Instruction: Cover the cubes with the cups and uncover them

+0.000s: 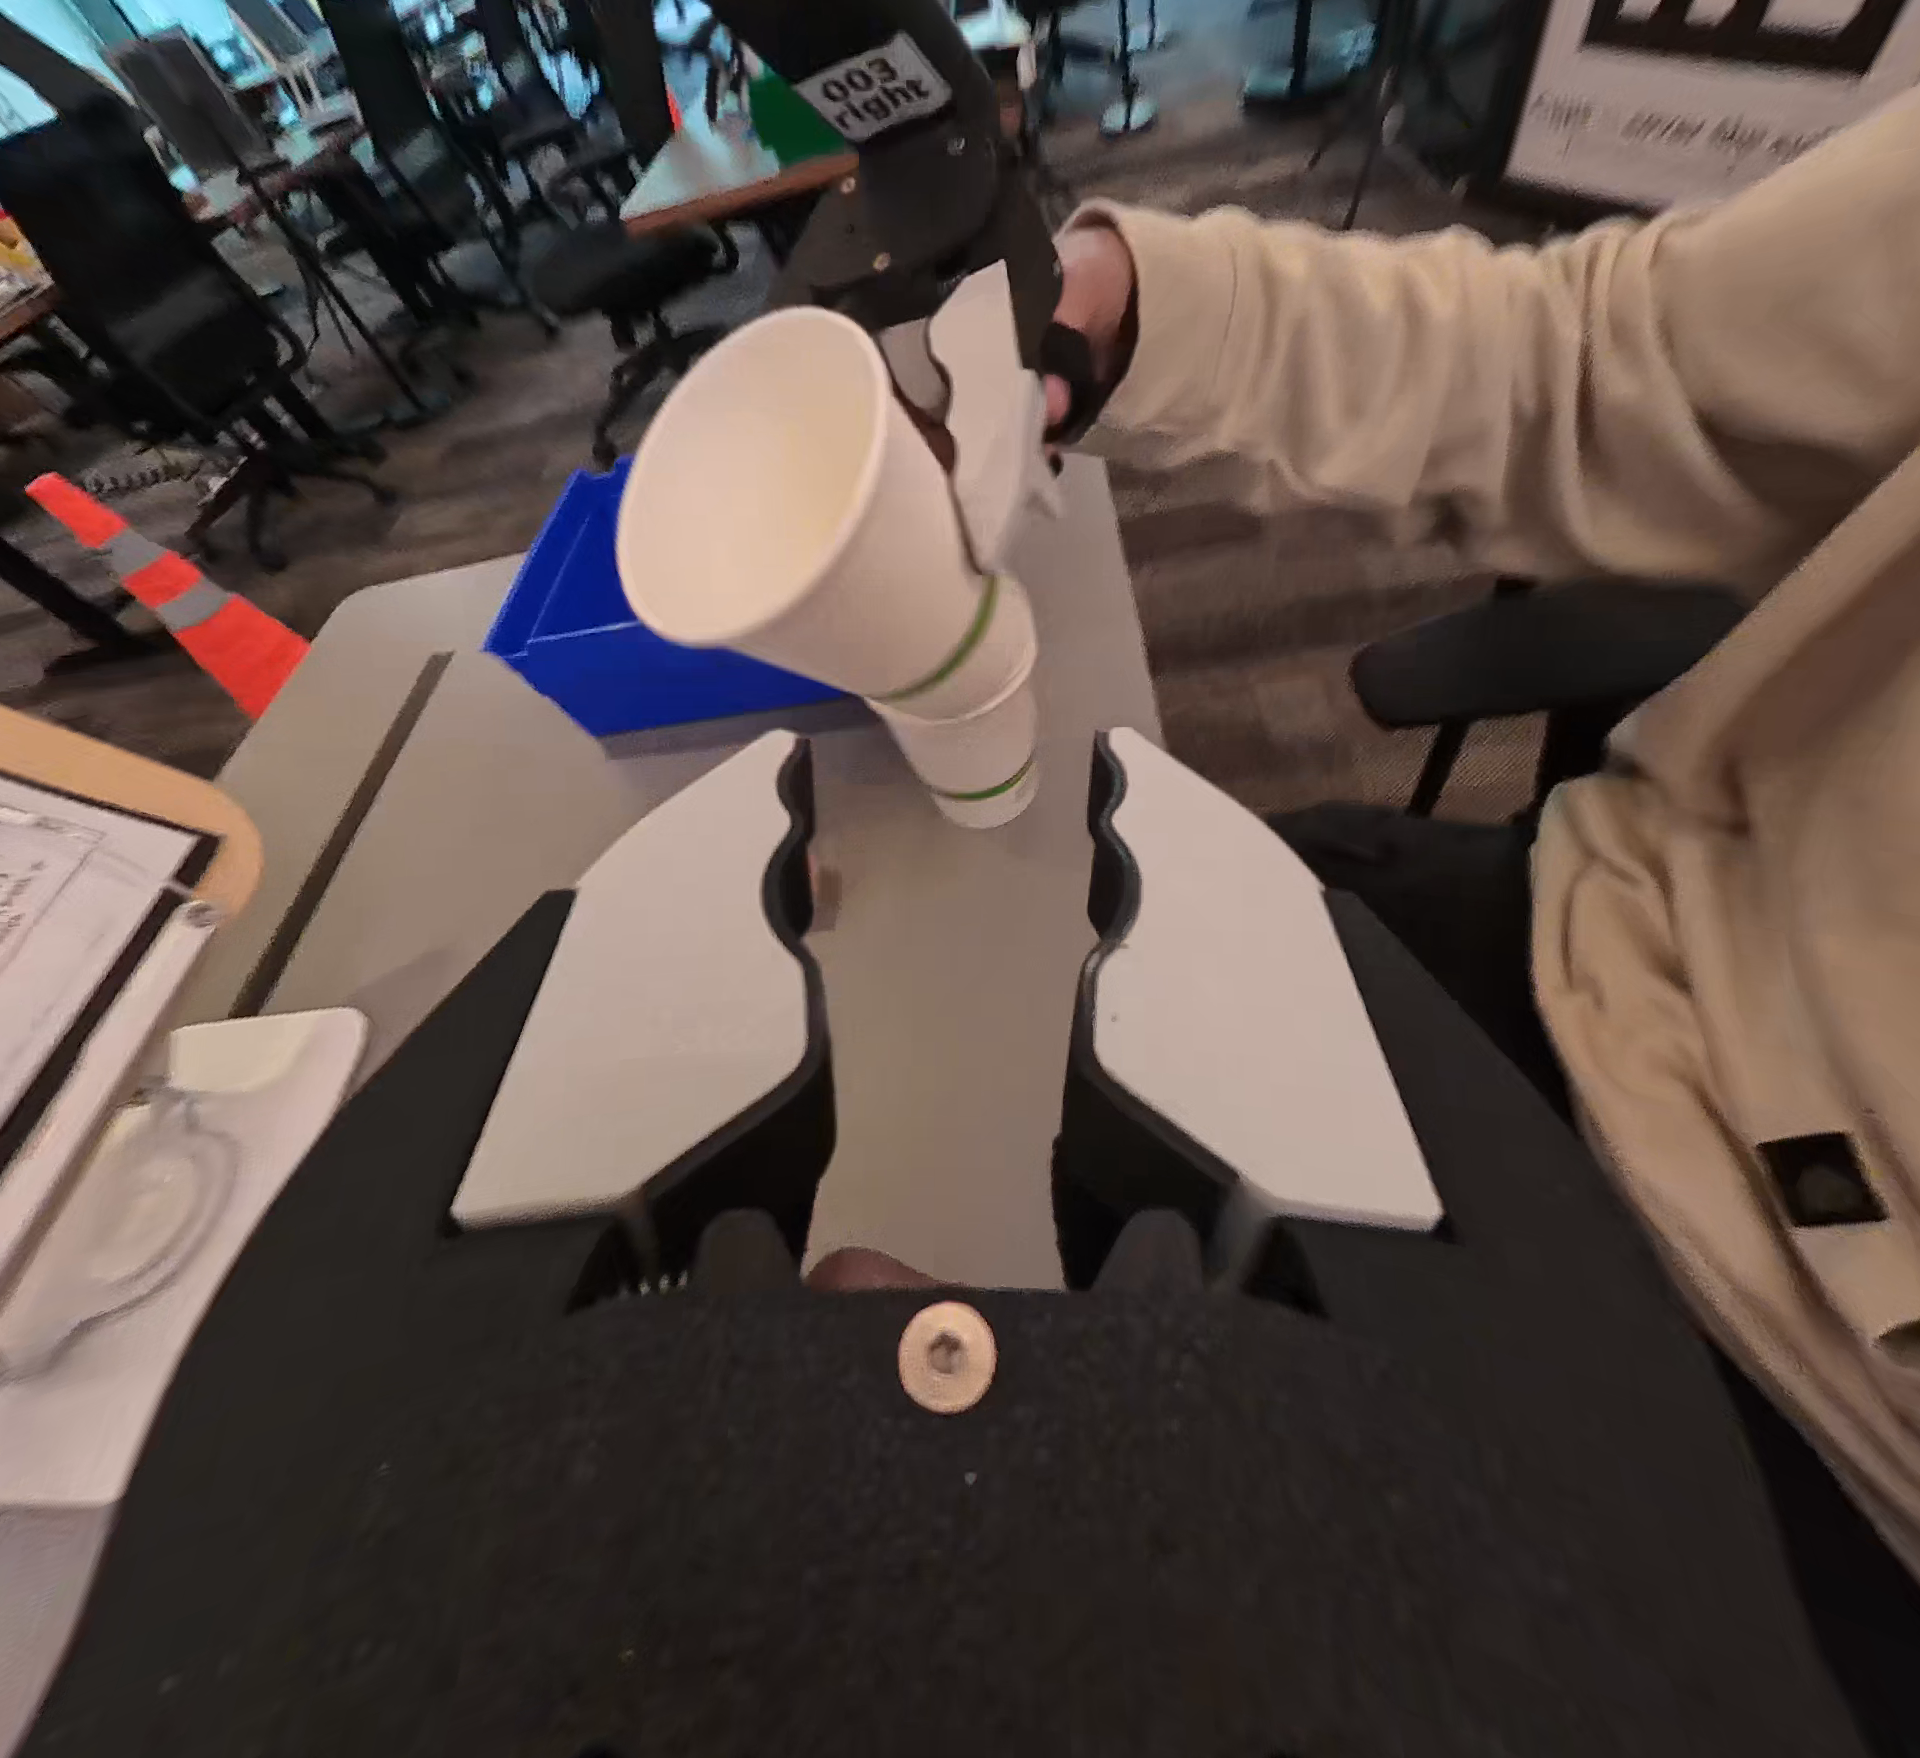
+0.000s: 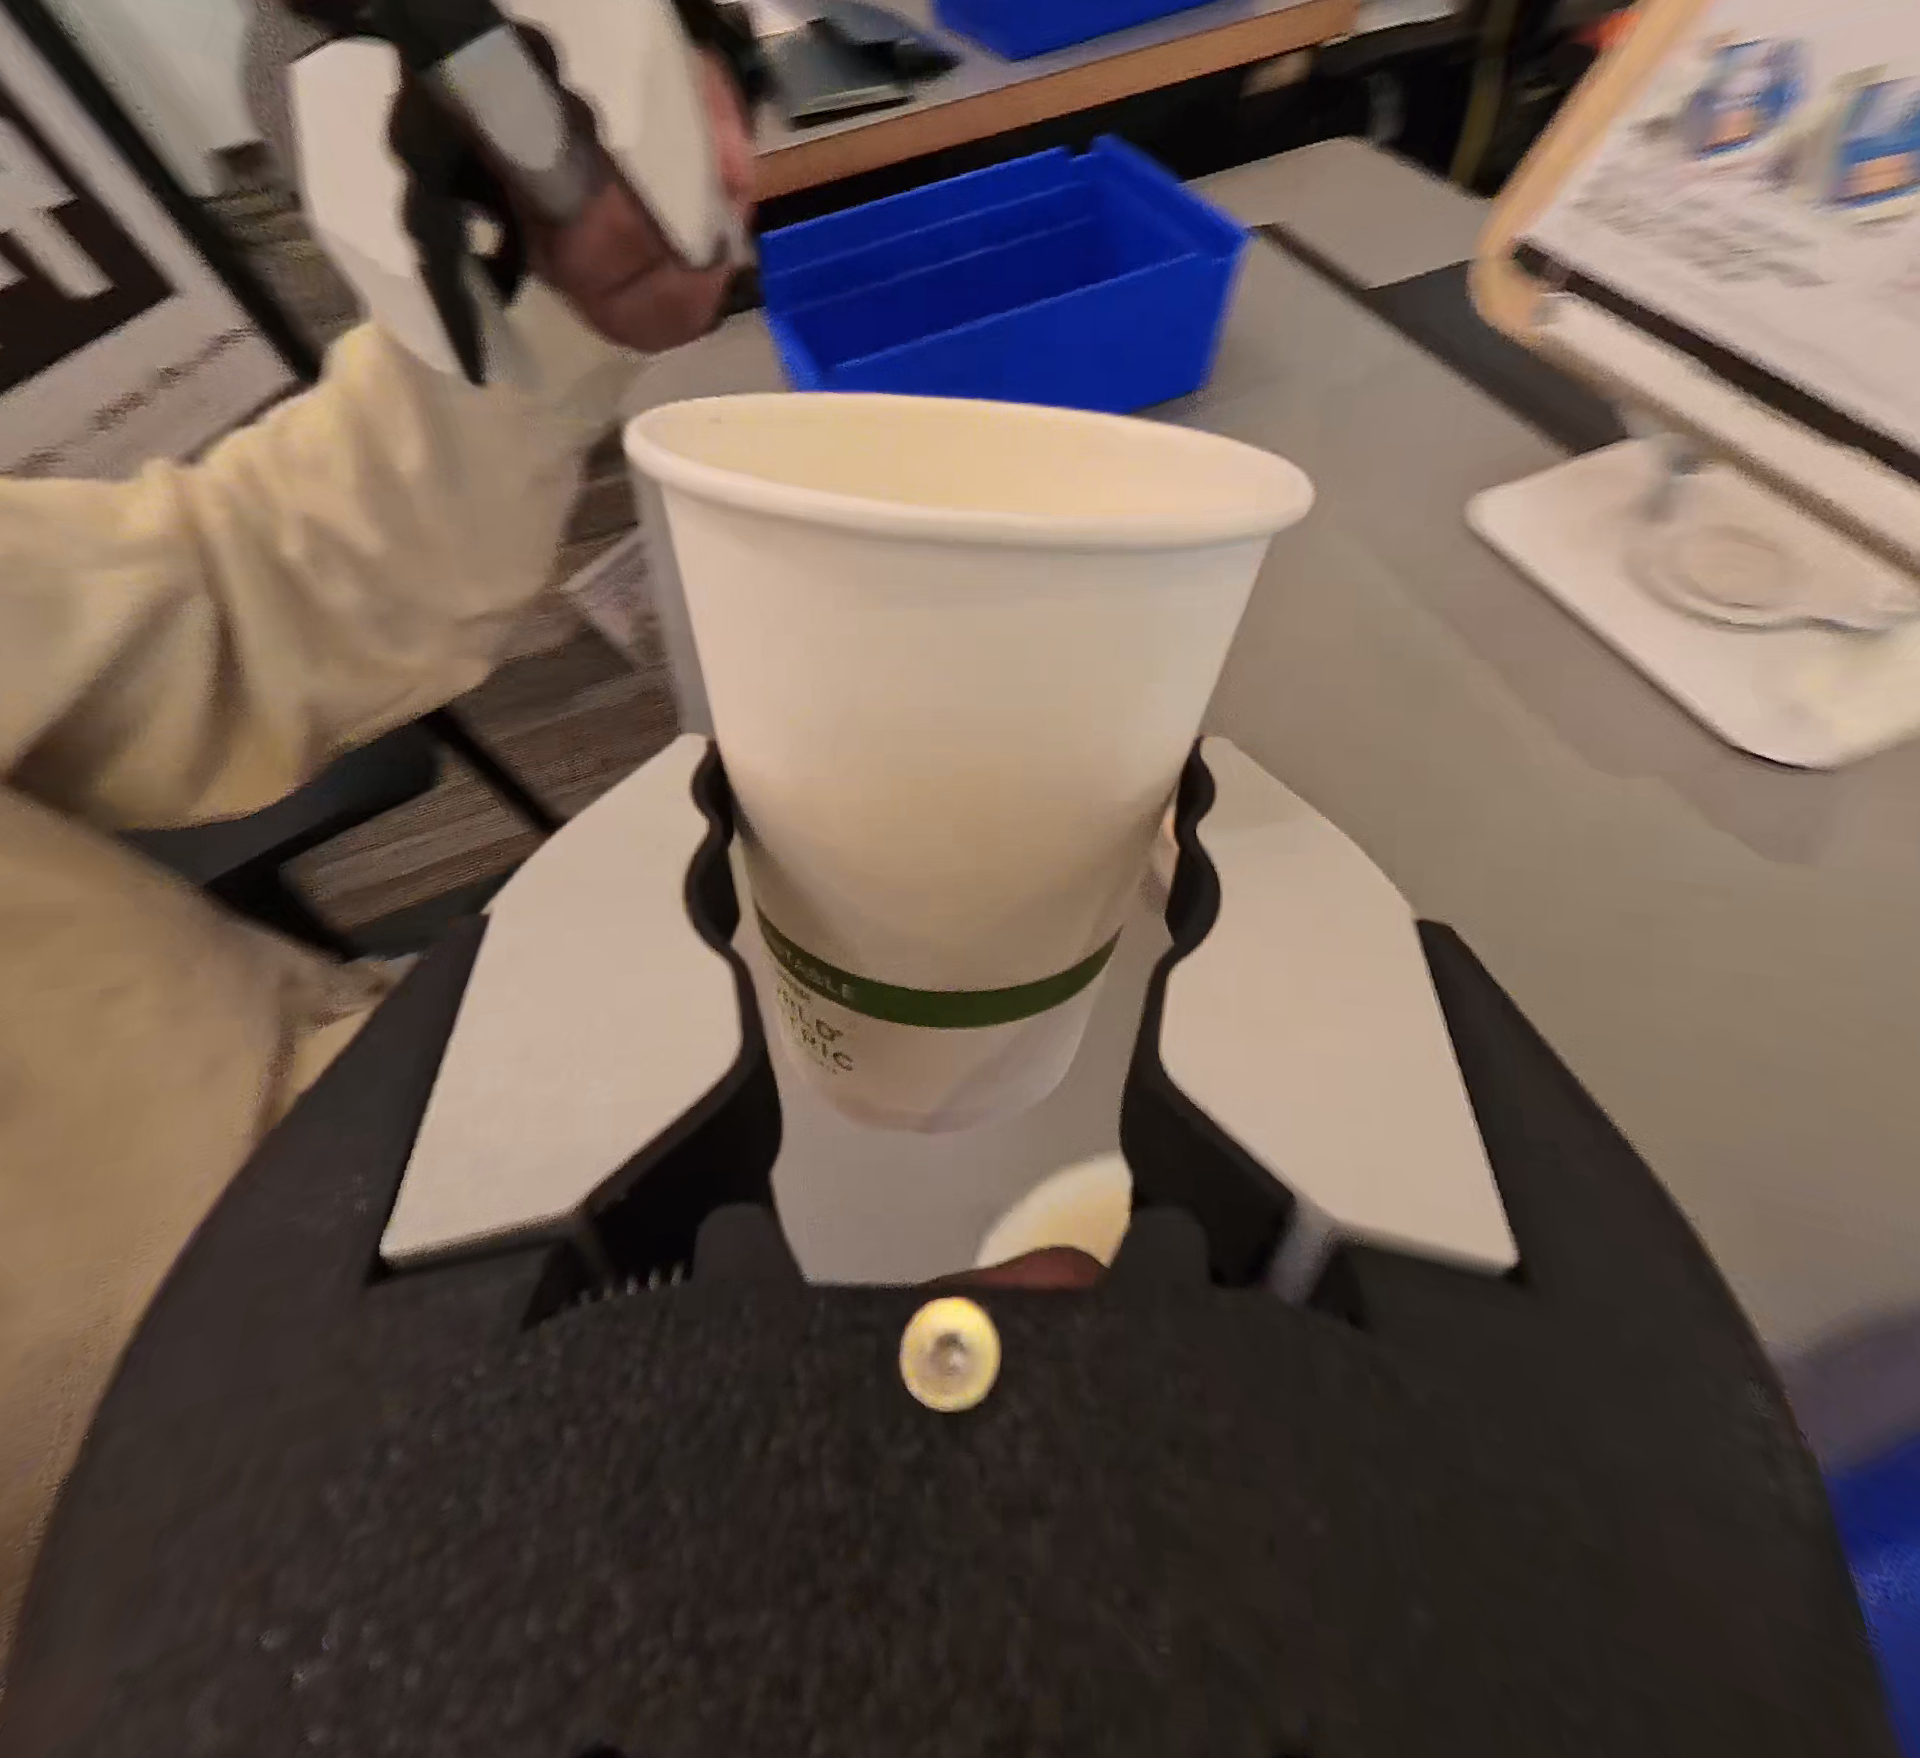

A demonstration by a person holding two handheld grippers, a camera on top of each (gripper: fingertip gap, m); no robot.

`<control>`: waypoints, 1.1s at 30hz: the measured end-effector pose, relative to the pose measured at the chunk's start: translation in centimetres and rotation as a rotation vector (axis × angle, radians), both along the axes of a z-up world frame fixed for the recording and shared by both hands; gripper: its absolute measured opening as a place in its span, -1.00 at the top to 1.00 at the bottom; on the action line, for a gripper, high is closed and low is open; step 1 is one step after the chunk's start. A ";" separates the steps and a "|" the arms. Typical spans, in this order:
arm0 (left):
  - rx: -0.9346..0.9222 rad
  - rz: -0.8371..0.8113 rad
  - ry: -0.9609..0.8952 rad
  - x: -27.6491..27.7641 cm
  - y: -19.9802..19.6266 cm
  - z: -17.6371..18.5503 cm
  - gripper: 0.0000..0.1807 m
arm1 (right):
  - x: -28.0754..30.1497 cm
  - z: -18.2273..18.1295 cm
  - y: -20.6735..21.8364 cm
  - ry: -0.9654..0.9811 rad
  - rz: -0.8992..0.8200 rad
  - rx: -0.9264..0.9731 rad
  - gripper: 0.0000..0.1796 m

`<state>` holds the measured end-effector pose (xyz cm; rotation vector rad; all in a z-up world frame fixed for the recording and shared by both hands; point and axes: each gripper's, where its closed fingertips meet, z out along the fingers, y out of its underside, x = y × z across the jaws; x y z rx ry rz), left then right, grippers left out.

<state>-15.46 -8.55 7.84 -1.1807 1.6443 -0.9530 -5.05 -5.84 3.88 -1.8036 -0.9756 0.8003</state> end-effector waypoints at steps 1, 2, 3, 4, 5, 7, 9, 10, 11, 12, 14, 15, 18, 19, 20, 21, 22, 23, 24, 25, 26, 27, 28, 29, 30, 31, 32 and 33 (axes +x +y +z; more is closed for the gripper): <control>-0.030 -0.017 -0.024 -0.5 -0.6 -0.4 0.50 | 1.4 0.1 0.0 -0.004 -0.068 0.033 0.09; -0.054 -0.020 -0.036 -1.0 -1.0 -1.1 0.51 | 2.8 0.2 0.1 -0.003 -0.138 0.061 0.09; -0.071 -0.007 -0.037 -1.3 -1.1 -2.1 0.51 | 4.2 0.1 0.1 -0.007 -0.210 0.086 0.09; -0.084 0.034 -0.032 -1.5 -0.8 -3.4 0.50 | 5.7 0.0 0.2 -0.006 -0.285 0.113 0.09; -0.102 0.084 -0.029 -1.7 -0.3 -4.7 0.50 | 7.0 -0.2 0.2 0.001 -0.350 0.134 0.09; -0.161 0.216 -0.046 -2.0 1.3 -7.3 0.50 | 9.0 -1.1 0.0 0.018 -0.457 0.154 0.09; -0.253 0.393 -0.082 -2.7 3.5 -9.7 0.49 | 10.2 -2.4 -0.1 0.026 -0.531 0.167 0.09; -0.294 0.493 -0.103 -3.3 4.7 -10.8 0.48 | 10.5 -2.9 -0.1 0.036 -0.563 0.172 0.09; -0.331 0.593 -0.122 -4.1 5.8 -11.8 0.48 | 10.7 -3.4 -0.2 0.047 -0.586 0.170 0.09; -0.357 0.677 -0.137 -4.9 6.7 -12.8 0.48 | 10.7 -3.9 -0.1 0.059 -0.607 0.165 0.09; -0.360 0.865 -0.117 -6.9 8.5 -14.6 0.45 | 10.8 -4.7 -0.1 0.073 -0.646 0.159 0.09; -0.350 0.935 -0.119 -7.8 8.9 -15.2 0.44 | 10.8 -5.0 0.0 0.078 -0.662 0.164 0.09; -0.343 1.034 -0.130 -9.4 9.0 -16.3 0.45 | 10.2 -5.5 0.0 0.079 -0.670 0.175 0.09; -0.348 1.030 -0.118 -9.5 8.8 -16.6 0.45 | 10.0 -5.7 0.1 0.060 -0.670 0.180 0.09; -0.349 1.025 -0.119 -9.5 8.6 -16.8 0.45 | 9.9 -5.8 0.2 0.036 -0.672 0.190 0.09; -0.348 1.029 -0.127 -9.6 8.6 -16.9 0.45 | 9.8 -5.9 0.3 0.016 -0.675 0.197 0.09; -0.353 1.028 -0.124 -9.6 8.6 -17.0 0.45 | 9.7 -6.0 0.4 0.009 -0.677 0.195 0.09; -0.364 1.017 -0.109 -9.5 8.4 -17.2 0.44 | 9.5 -6.1 0.5 0.011 -0.675 0.185 0.09; -0.373 1.009 -0.103 -9.4 8.3 -17.3 0.43 | 9.4 -6.2 0.6 0.013 -0.676 0.177 0.08; -0.375 1.005 -0.106 -9.3 8.3 -17.3 0.43 | 9.4 -6.3 0.6 0.011 -0.678 0.172 0.08; -0.372 1.000 -0.107 -9.2 8.2 -17.3 0.43 | 9.2 -6.5 0.6 0.009 -0.672 0.165 0.08; -0.366 0.995 -0.100 -9.2 8.1 -17.4 0.43 | 9.2 -6.7 0.7 0.005 -0.673 0.157 0.08; -0.356 0.996 -0.094 -9.2 8.0 -17.4 0.43 | 9.2 -6.9 0.7 -0.002 -0.674 0.153 0.08; -0.347 0.997 -0.091 -9.2 8.0 -17.4 0.44 | 9.1 -7.0 0.6 -0.011 -0.667 0.152 0.08; -0.343 0.993 -0.087 -9.1 7.9 -17.4 0.43 | 8.9 -7.2 0.6 -0.020 -0.660 0.150 0.08; -0.345 0.986 -0.086 -9.0 7.8 -17.4 0.43 | 8.9 -7.3 0.6 -0.025 -0.661 0.147 0.08; -0.348 0.980 -0.087 -9.0 7.7 -17.4 0.43 | 8.8 -7.4 0.7 -0.027 -0.662 0.149 0.08; -0.350 0.978 -0.090 -8.9 7.6 -17.3 0.43 | 8.8 -7.6 0.7 -0.032 -0.660 0.144 0.08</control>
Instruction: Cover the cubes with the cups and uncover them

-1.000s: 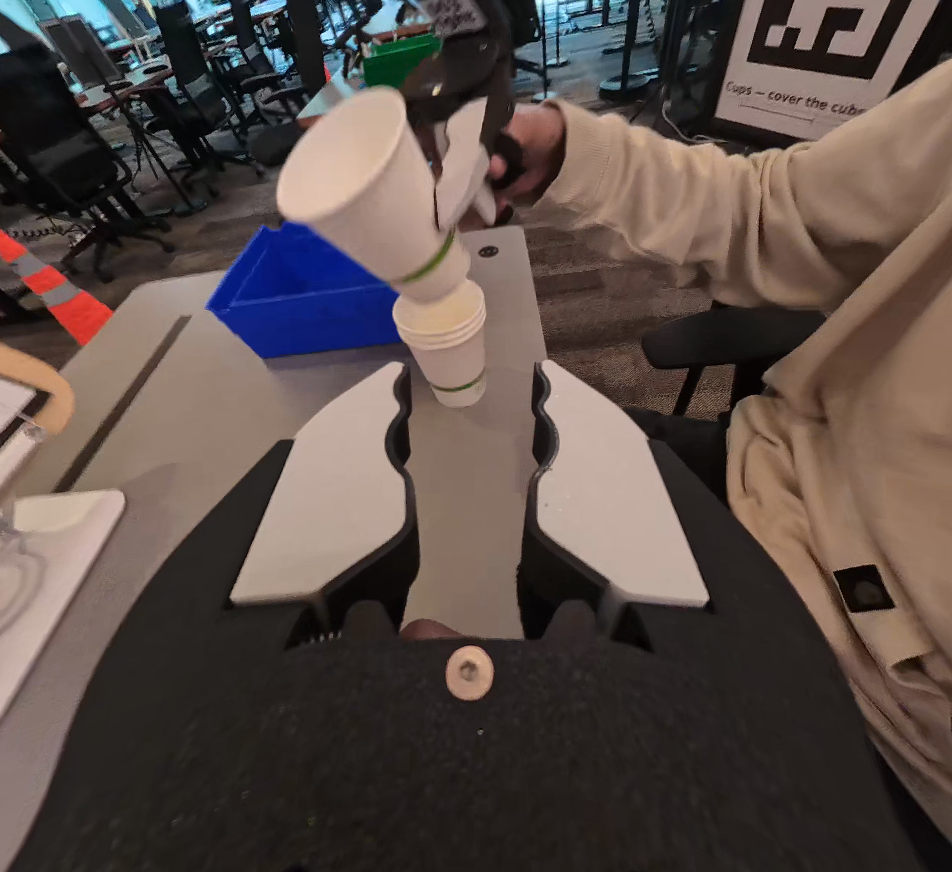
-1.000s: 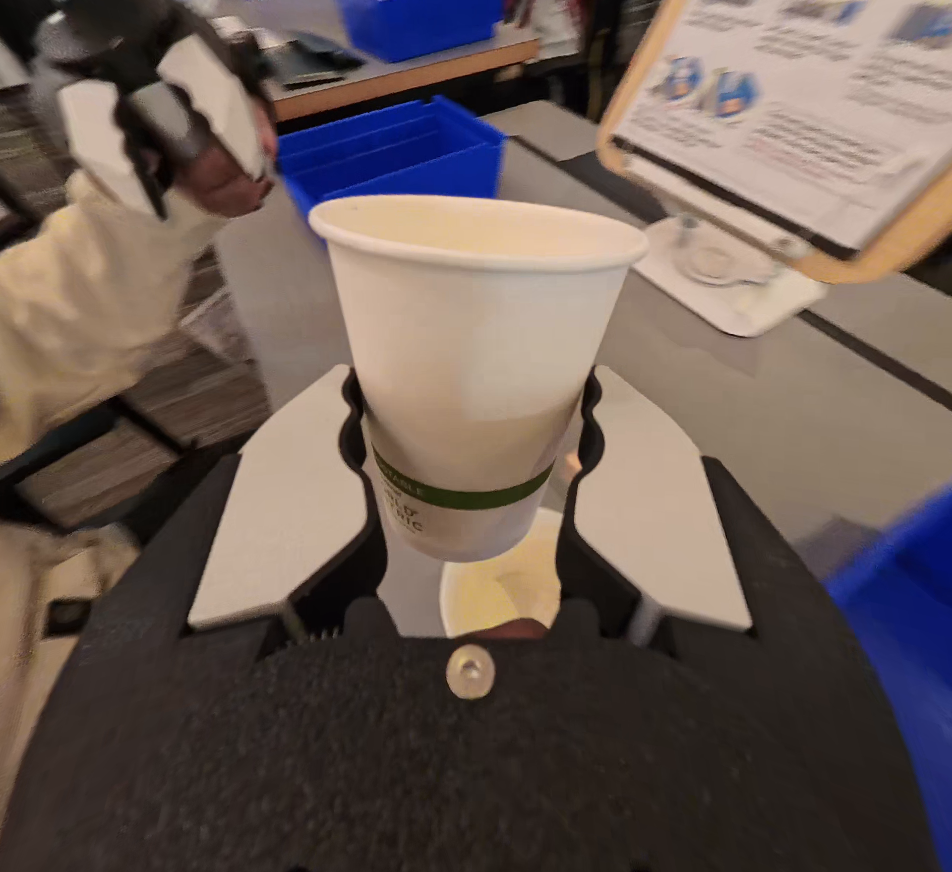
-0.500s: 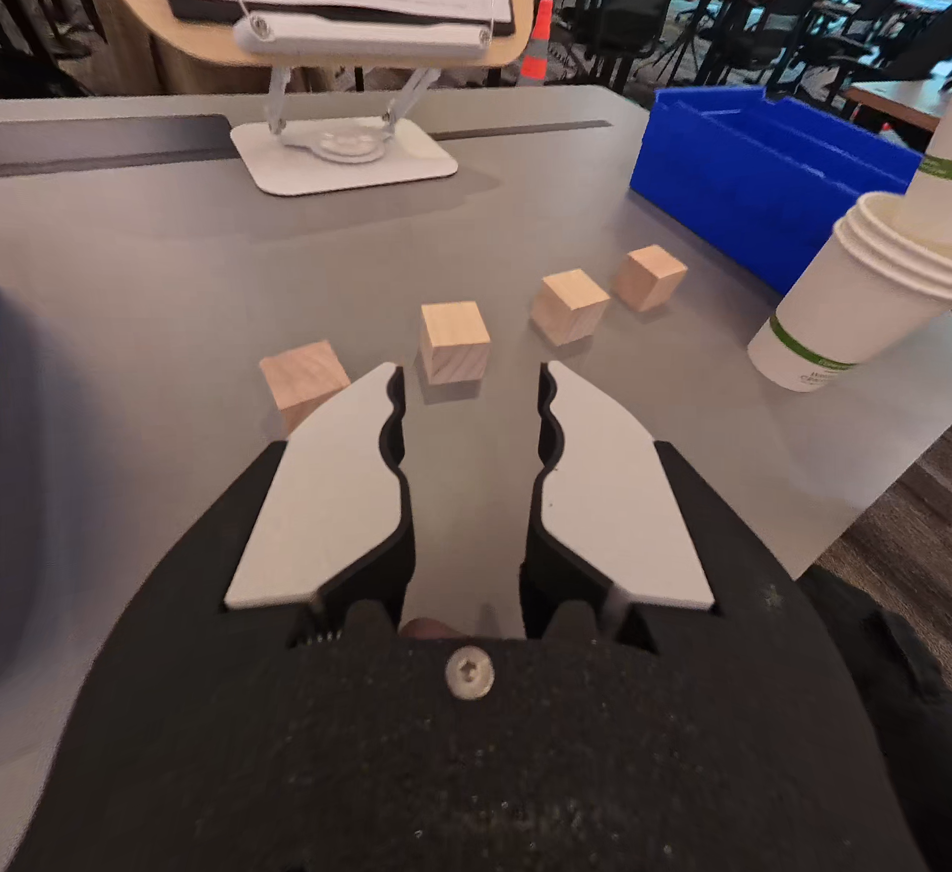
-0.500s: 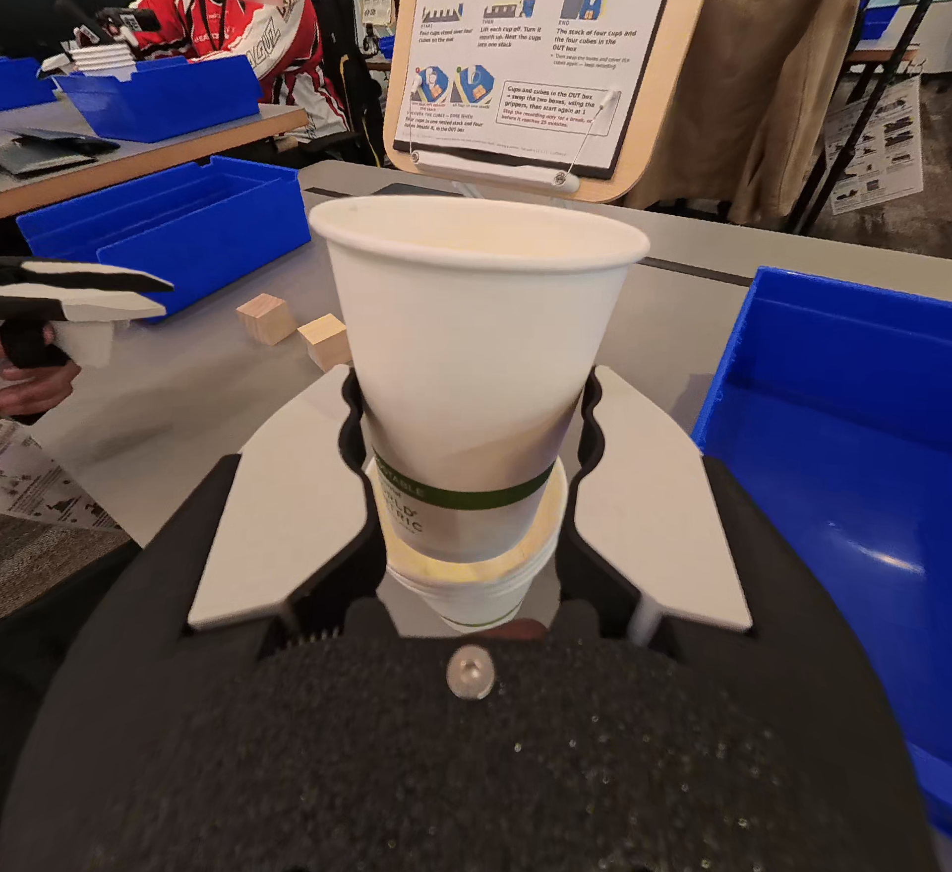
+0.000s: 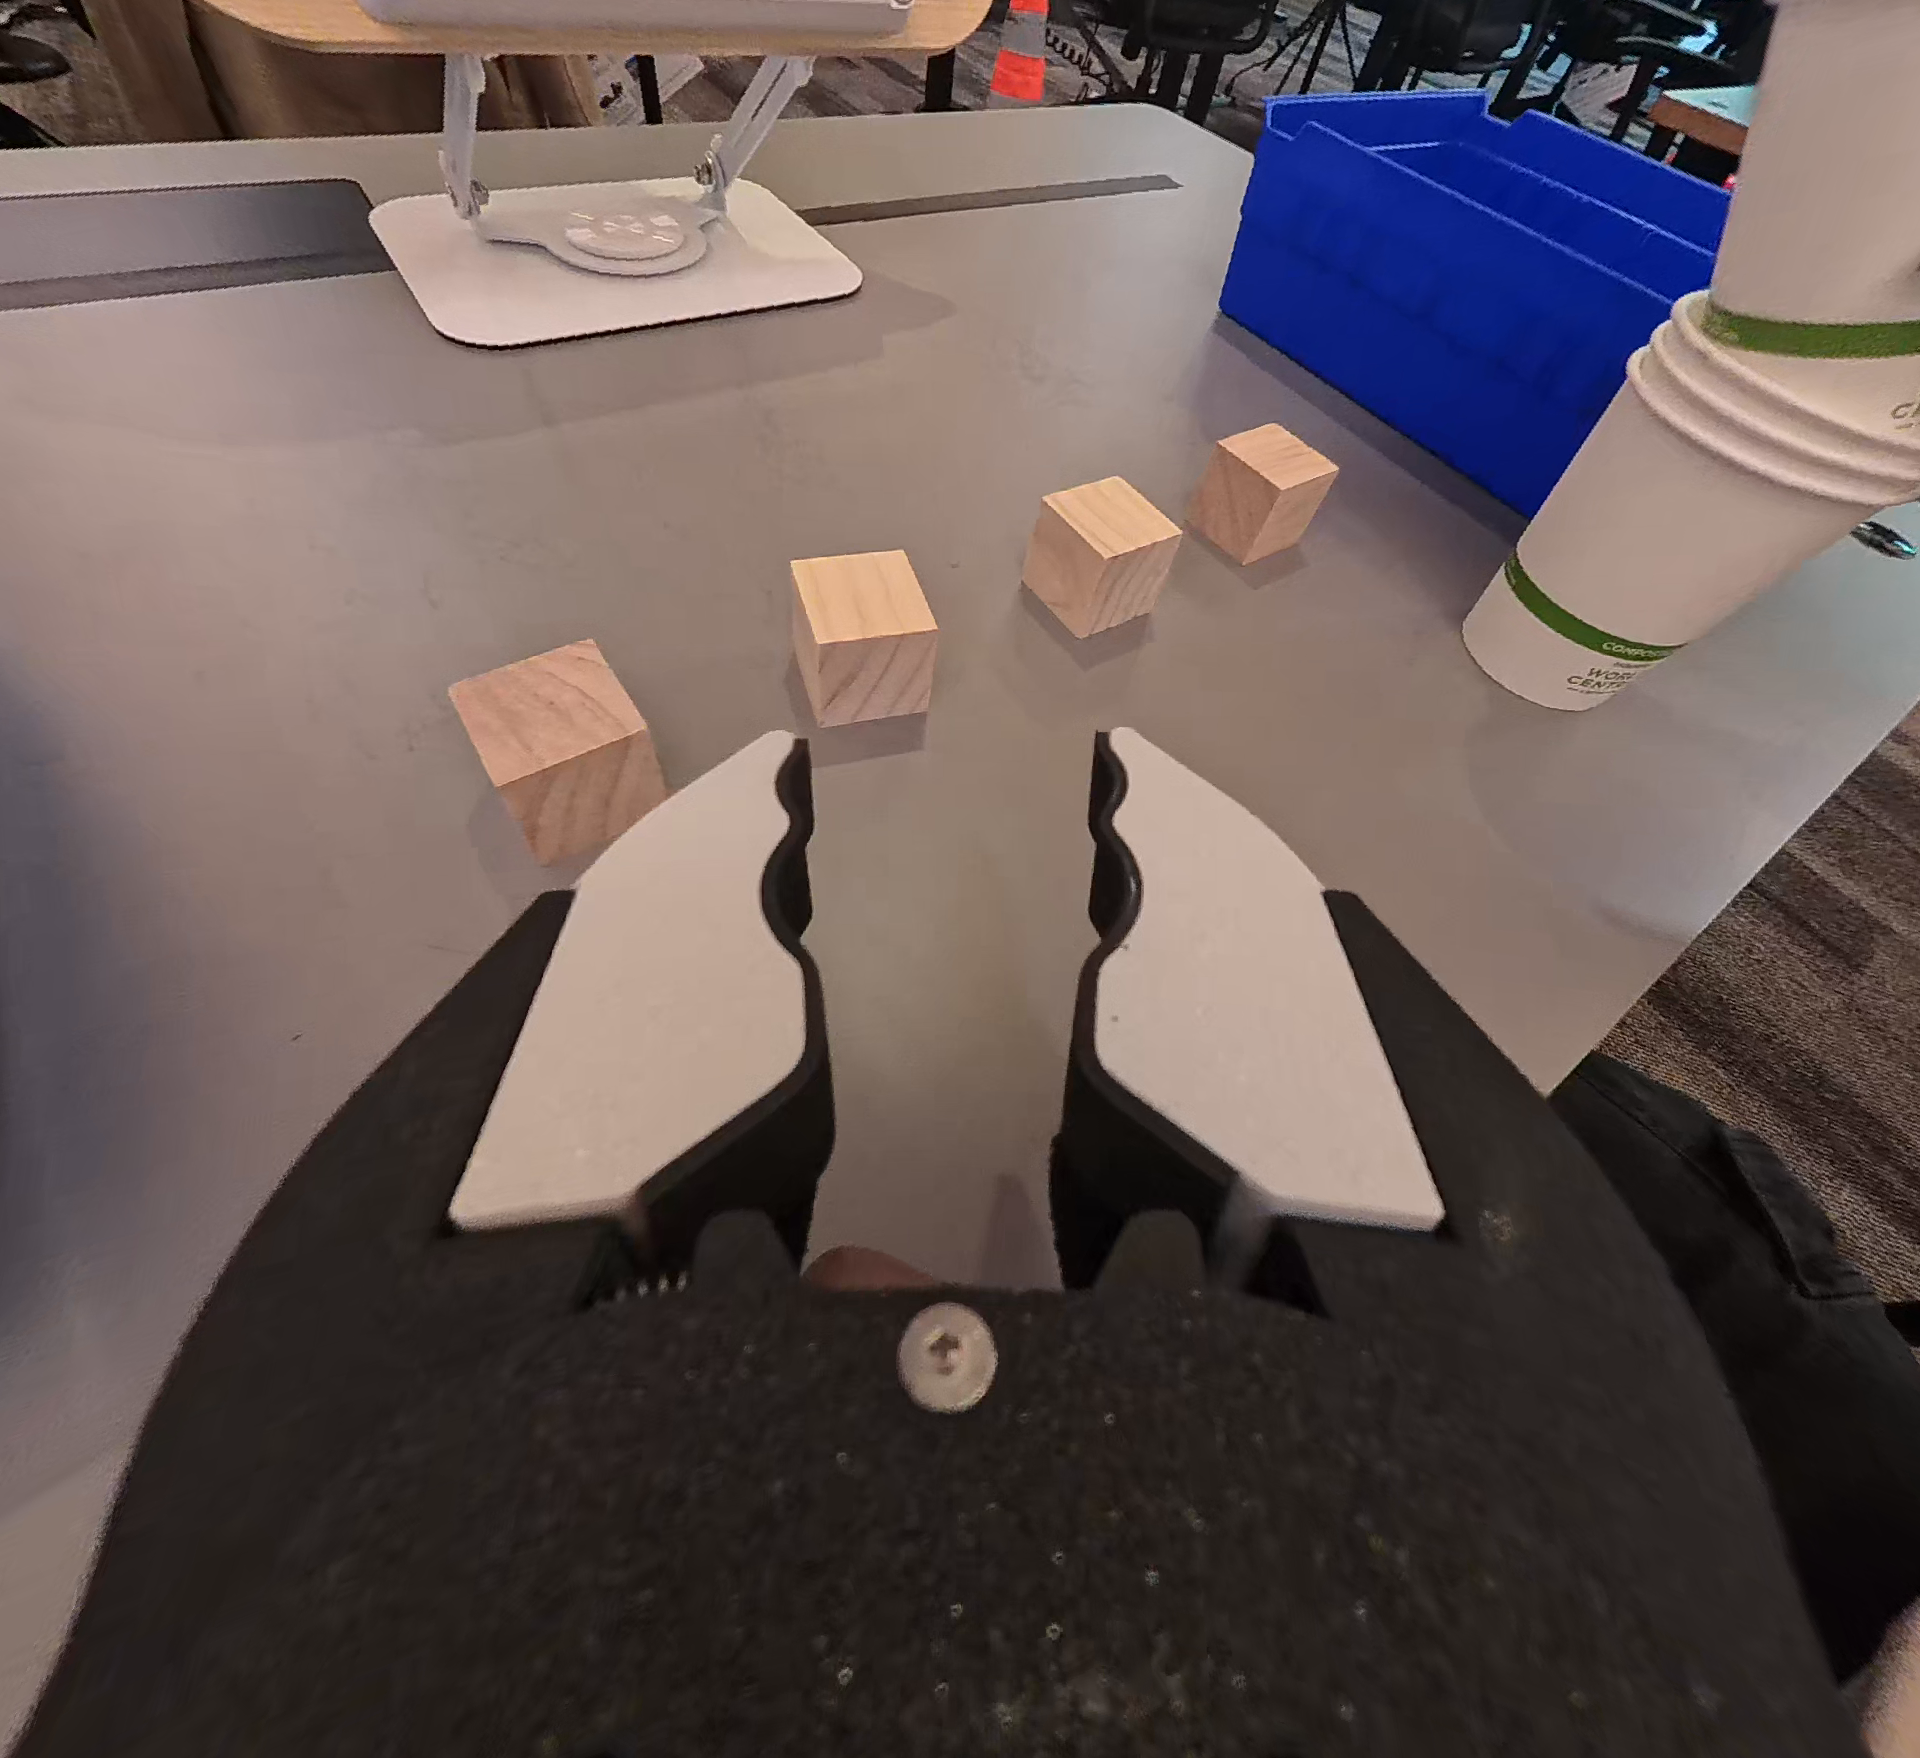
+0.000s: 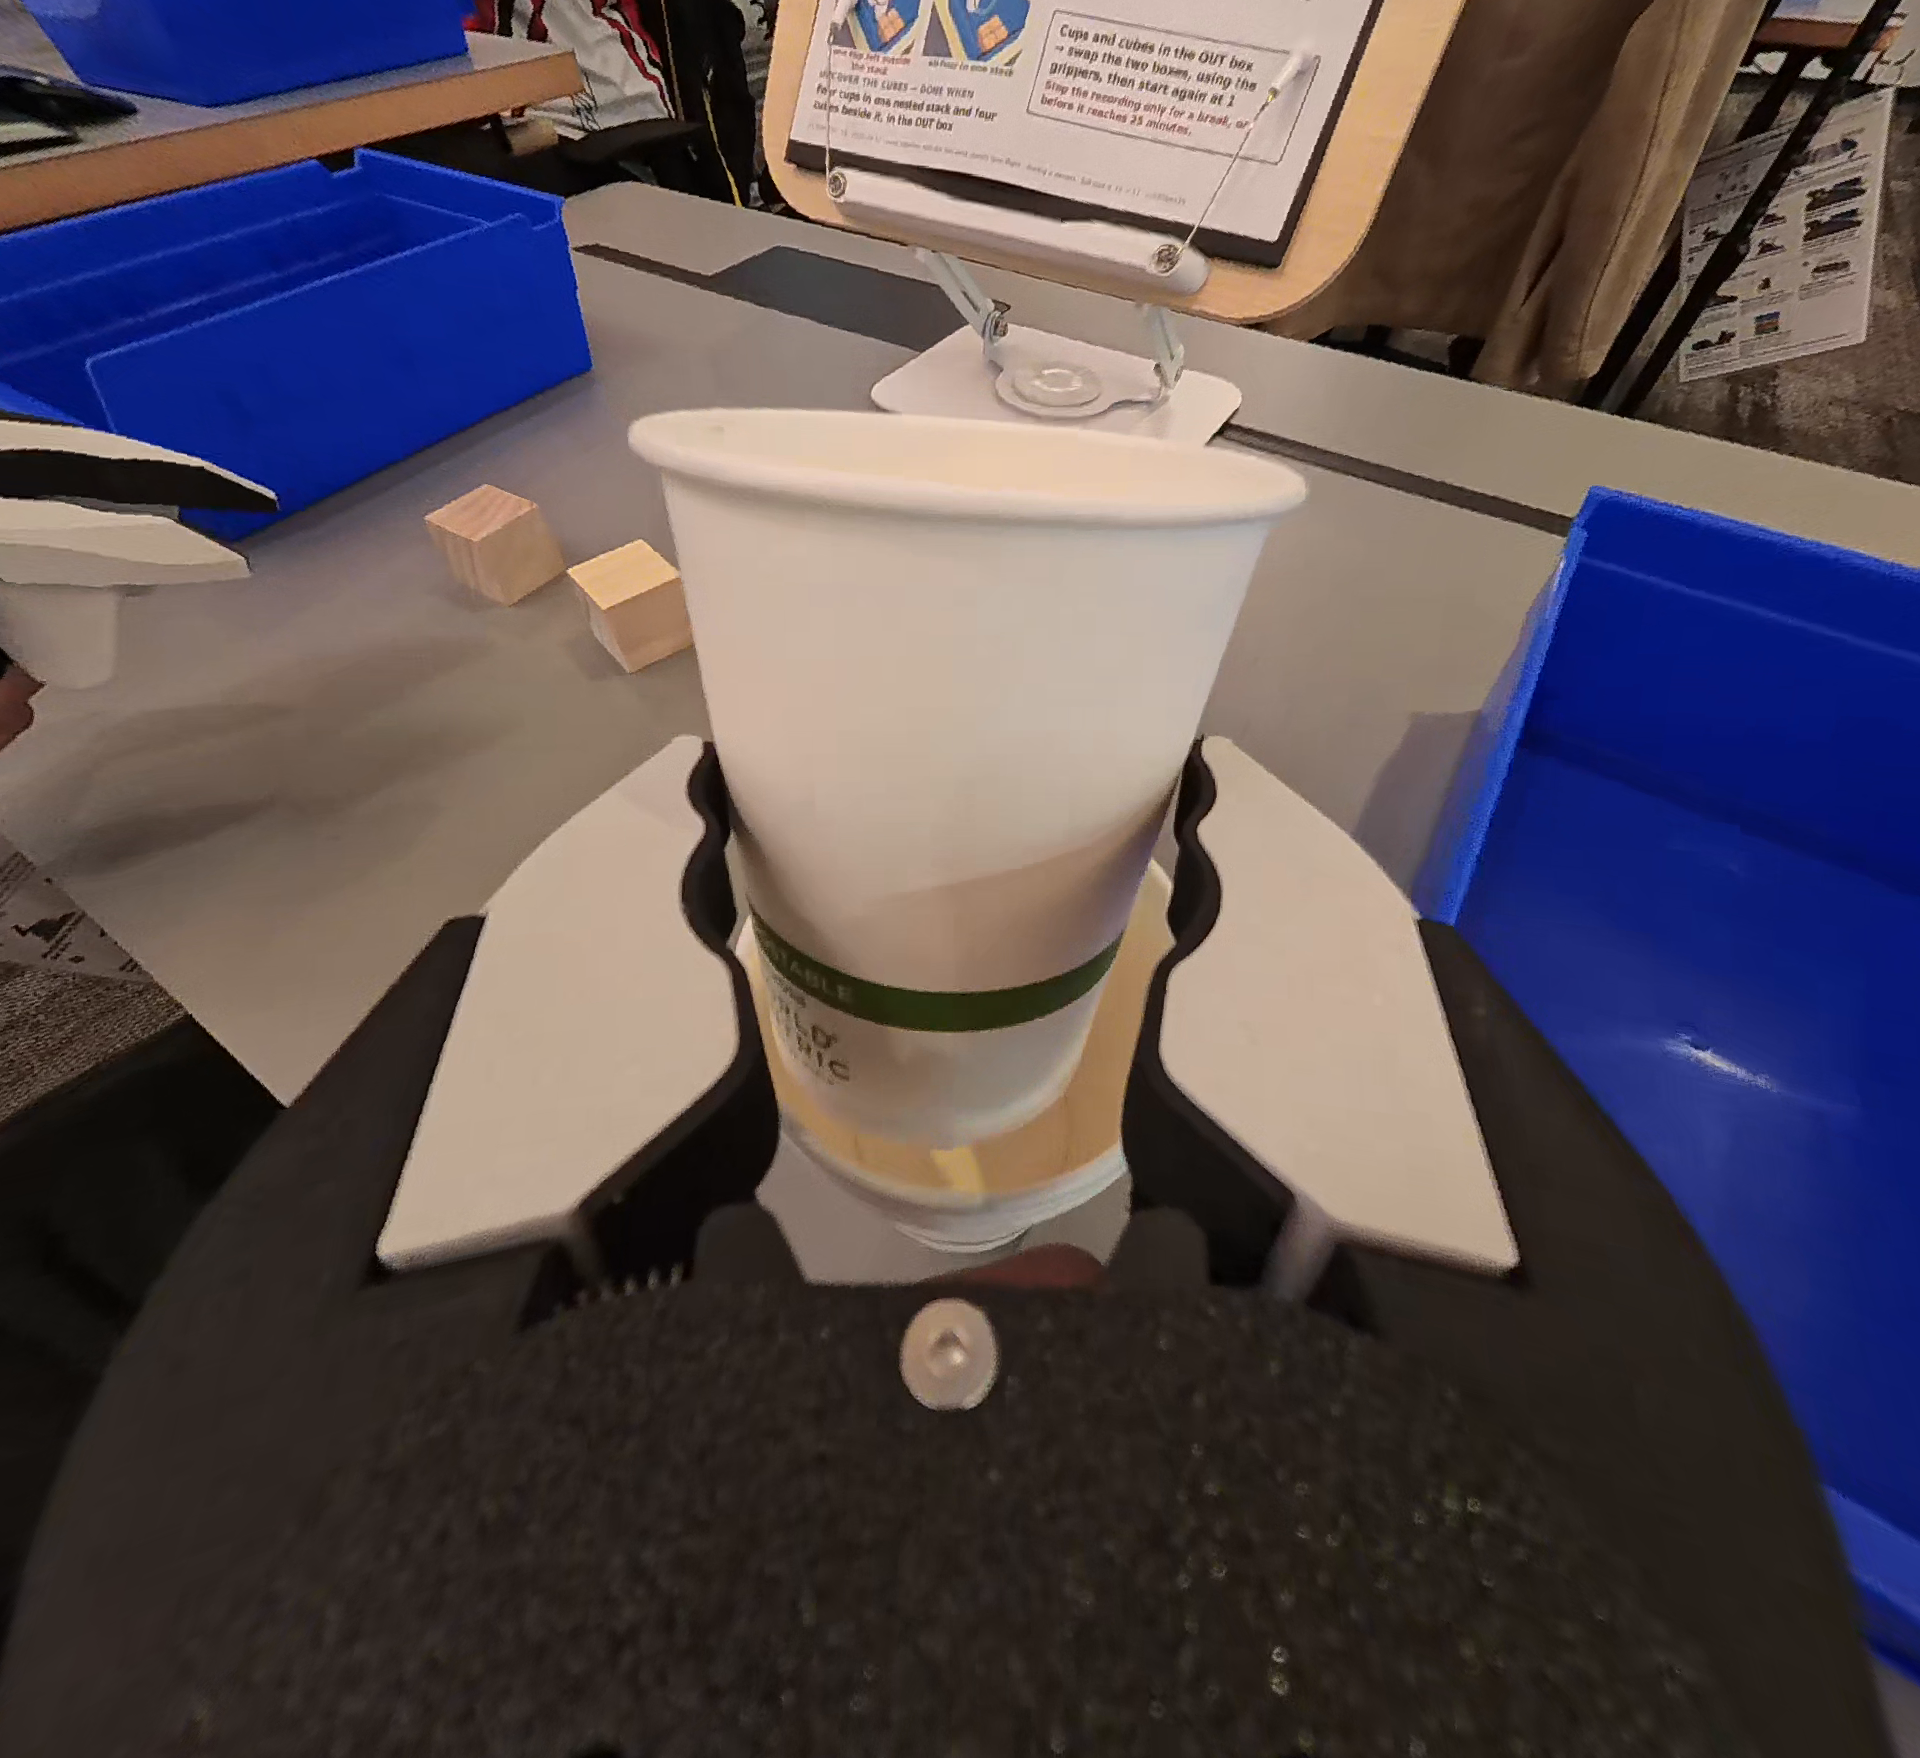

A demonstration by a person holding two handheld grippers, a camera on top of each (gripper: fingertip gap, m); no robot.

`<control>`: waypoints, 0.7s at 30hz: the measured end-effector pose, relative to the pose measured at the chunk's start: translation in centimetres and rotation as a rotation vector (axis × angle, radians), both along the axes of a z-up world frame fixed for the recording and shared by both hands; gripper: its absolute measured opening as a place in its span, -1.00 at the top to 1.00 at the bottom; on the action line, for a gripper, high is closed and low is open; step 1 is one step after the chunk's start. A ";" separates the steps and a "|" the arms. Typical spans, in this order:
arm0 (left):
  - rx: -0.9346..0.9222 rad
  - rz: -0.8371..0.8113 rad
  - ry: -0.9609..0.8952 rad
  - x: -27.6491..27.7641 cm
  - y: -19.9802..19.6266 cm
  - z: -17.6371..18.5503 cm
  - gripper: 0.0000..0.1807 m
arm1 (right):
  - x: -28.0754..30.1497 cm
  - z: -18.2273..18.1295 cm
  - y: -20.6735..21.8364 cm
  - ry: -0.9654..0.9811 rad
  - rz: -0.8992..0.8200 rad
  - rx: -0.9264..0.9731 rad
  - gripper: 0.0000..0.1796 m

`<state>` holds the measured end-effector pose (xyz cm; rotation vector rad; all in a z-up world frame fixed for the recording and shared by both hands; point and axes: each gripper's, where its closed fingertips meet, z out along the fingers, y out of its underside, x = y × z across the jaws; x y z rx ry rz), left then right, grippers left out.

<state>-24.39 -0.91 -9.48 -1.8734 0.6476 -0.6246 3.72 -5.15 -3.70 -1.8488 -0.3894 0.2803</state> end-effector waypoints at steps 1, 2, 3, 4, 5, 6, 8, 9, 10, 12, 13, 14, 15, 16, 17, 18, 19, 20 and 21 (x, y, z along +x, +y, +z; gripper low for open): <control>-0.001 -0.001 -0.002 0.0 0.0 0.0 0.43 | 0.0 -0.3 0.0 -0.007 0.004 -0.011 0.08; -0.003 -0.006 0.000 0.1 -0.1 0.0 0.43 | 0.0 -0.5 0.0 -0.014 0.007 -0.018 0.08; -0.006 -0.012 0.004 0.2 -0.2 -0.1 0.43 | 0.0 -0.7 0.0 -0.018 0.006 -0.025 0.08; -0.005 -0.014 0.006 0.3 -0.2 -0.1 0.43 | 0.1 -0.8 0.0 -0.019 0.004 -0.028 0.08; -0.002 -0.014 0.006 0.3 -0.2 -0.1 0.43 | 0.1 -0.8 0.0 -0.016 0.006 -0.027 0.08; -0.001 -0.019 0.007 0.5 -0.3 -0.1 0.43 | 0.1 -0.9 0.0 -0.016 0.006 -0.030 0.08; -0.003 -0.029 0.003 0.7 -0.4 0.0 0.43 | 0.1 -1.1 -0.1 -0.019 0.014 -0.038 0.08; -0.004 -0.031 0.004 0.8 -0.4 -0.1 0.43 | 0.1 -1.2 -0.1 -0.025 0.014 -0.041 0.07; -0.006 -0.036 0.006 0.9 -0.4 -0.1 0.43 | 0.2 -1.3 -0.1 -0.031 0.009 -0.043 0.06; -0.011 -0.044 0.010 1.0 -0.5 -0.2 0.43 | 0.3 -1.6 0.0 -0.038 0.010 -0.053 0.02; -0.010 -0.043 0.009 1.1 -0.5 -0.3 0.43 | 0.2 -1.7 0.0 -0.042 0.011 -0.057 0.02; -0.011 -0.045 0.010 1.1 -0.5 -0.3 0.43 | 0.2 -1.8 0.0 -0.043 0.011 -0.058 0.02; -0.016 -0.049 0.013 1.2 -0.5 -0.4 0.43 | 0.3 -1.8 0.0 -0.044 0.010 -0.058 0.01; -0.018 -0.051 0.015 1.2 -0.5 -0.5 0.43 | 0.2 -1.9 0.0 -0.045 0.012 -0.059 0.00; -0.018 -0.051 0.016 1.2 -0.6 -0.5 0.43 | 0.2 -1.9 0.0 -0.047 0.011 -0.060 -0.03; -0.019 -0.052 0.018 1.3 -0.6 -0.6 0.43 | 0.3 -2.0 0.0 -0.053 0.007 -0.069 -0.06; -0.020 -0.053 0.021 1.3 -0.6 -0.6 0.43 | 0.2 -2.3 -0.1 -0.063 0.016 -0.088 -0.08; -0.021 -0.053 0.022 1.3 -0.6 -0.6 0.43 | 0.1 -2.7 -0.2 -0.077 0.029 -0.108 -0.09; -0.020 -0.053 0.021 1.3 -0.6 -0.6 0.43 | 0.2 -3.0 -0.3 -0.094 0.026 -0.121 -0.10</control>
